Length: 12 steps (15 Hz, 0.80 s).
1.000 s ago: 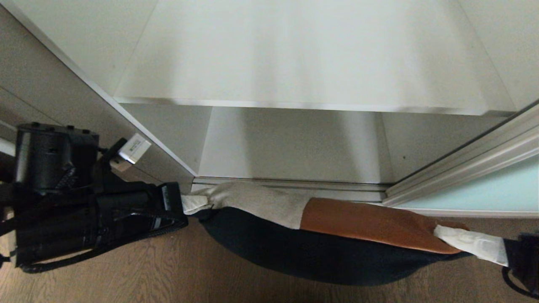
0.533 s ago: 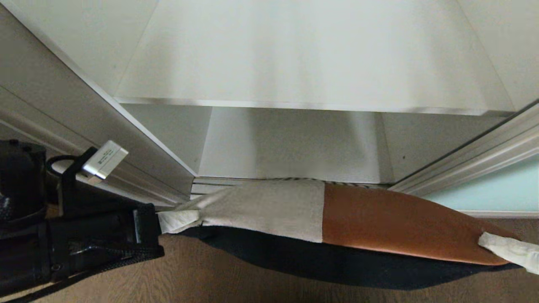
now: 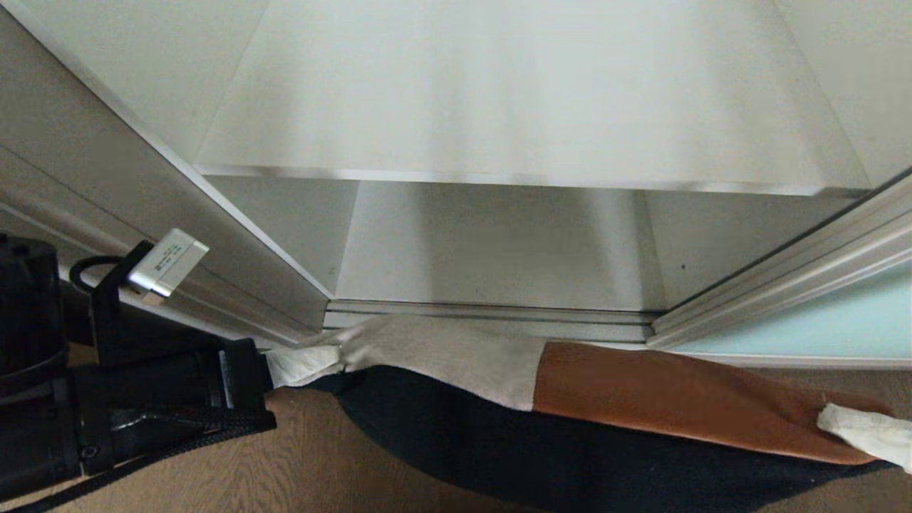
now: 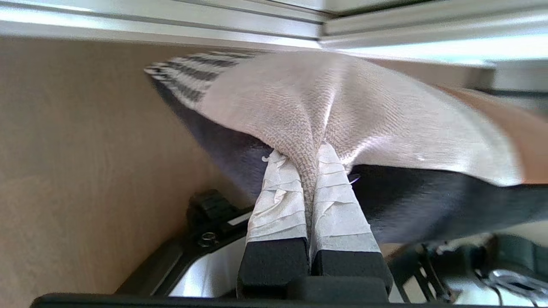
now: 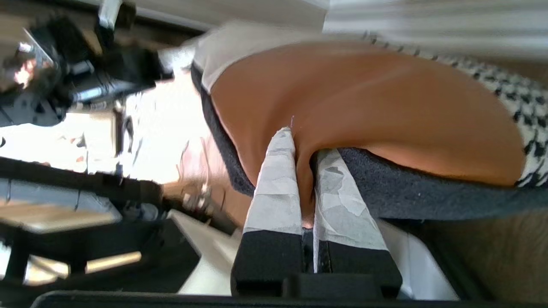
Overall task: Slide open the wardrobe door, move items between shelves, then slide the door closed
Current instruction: Place the pillow on the higher shelf
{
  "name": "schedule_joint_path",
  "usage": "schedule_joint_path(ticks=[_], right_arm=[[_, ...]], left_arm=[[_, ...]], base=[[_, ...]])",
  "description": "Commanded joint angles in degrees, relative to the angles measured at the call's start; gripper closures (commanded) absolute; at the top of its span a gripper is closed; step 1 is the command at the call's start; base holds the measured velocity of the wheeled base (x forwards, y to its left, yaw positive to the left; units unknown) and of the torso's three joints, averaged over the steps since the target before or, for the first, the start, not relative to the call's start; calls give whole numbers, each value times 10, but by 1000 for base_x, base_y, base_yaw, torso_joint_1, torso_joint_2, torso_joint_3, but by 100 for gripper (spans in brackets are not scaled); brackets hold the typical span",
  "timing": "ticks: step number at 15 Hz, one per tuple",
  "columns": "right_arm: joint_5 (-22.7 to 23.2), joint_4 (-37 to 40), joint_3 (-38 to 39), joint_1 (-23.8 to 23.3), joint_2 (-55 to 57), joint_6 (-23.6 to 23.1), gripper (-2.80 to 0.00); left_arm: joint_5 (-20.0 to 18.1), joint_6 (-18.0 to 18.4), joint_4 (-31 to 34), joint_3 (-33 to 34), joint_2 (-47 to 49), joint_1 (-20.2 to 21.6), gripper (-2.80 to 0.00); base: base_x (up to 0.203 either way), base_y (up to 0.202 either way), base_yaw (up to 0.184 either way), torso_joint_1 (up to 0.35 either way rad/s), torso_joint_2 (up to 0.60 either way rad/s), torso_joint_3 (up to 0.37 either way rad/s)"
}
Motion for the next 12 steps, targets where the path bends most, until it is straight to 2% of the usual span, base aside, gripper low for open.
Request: schedule_joint_path(ticks=[1, 3, 5, 12], right_arm=[[2, 4, -1, 19, 6, 3, 0], [2, 5, -1, 33, 5, 4, 0], [4, 9, 0, 35, 5, 7, 0], [4, 26, 0, 35, -2, 8, 0]], left_arm=[[-6, 6, -2, -8, 2, -23, 0], [-2, 26, 0, -33, 7, -37, 0], [-2, 29, 0, -19, 3, -39, 0], [-1, 30, -3, -5, -2, -39, 0]], base=[[0, 0, 0, 0, 0, 0], [0, 0, 0, 0, 0, 0], [-41, 0, 2, 2, 0, 1], [-192, 0, 0, 2, 2, 2]])
